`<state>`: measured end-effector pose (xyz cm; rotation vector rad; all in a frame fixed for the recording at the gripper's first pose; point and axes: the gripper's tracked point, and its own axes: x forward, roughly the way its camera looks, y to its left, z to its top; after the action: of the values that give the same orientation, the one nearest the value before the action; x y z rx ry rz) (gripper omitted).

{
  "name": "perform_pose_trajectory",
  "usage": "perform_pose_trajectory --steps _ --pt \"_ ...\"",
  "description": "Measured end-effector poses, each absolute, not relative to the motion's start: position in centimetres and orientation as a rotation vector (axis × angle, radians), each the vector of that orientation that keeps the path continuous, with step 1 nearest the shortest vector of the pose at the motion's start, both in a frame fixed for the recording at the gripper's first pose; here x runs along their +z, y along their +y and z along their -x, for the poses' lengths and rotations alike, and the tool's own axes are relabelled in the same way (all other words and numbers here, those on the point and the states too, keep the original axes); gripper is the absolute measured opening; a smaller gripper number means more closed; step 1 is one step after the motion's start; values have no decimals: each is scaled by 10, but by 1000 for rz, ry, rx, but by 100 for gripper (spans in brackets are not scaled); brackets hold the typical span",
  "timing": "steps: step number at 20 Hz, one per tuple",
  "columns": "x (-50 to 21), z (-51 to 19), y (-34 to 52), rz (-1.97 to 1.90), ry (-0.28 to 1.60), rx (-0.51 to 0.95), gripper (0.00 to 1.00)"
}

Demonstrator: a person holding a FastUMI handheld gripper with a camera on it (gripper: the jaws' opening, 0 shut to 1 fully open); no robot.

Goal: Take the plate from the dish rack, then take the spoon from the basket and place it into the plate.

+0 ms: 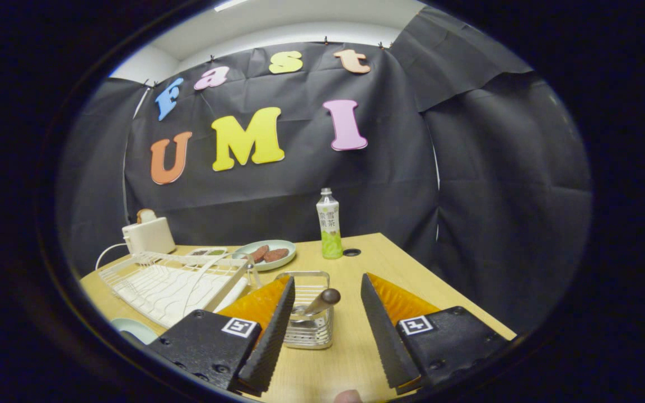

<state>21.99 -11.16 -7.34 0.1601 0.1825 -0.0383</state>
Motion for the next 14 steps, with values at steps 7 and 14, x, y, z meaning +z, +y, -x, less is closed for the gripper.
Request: perform_pose_trajectory --steps 7,14 --pt "-71 -231 -102 -226 184 1 39" --pt "-48 -234 -96 -243 178 -3 18"
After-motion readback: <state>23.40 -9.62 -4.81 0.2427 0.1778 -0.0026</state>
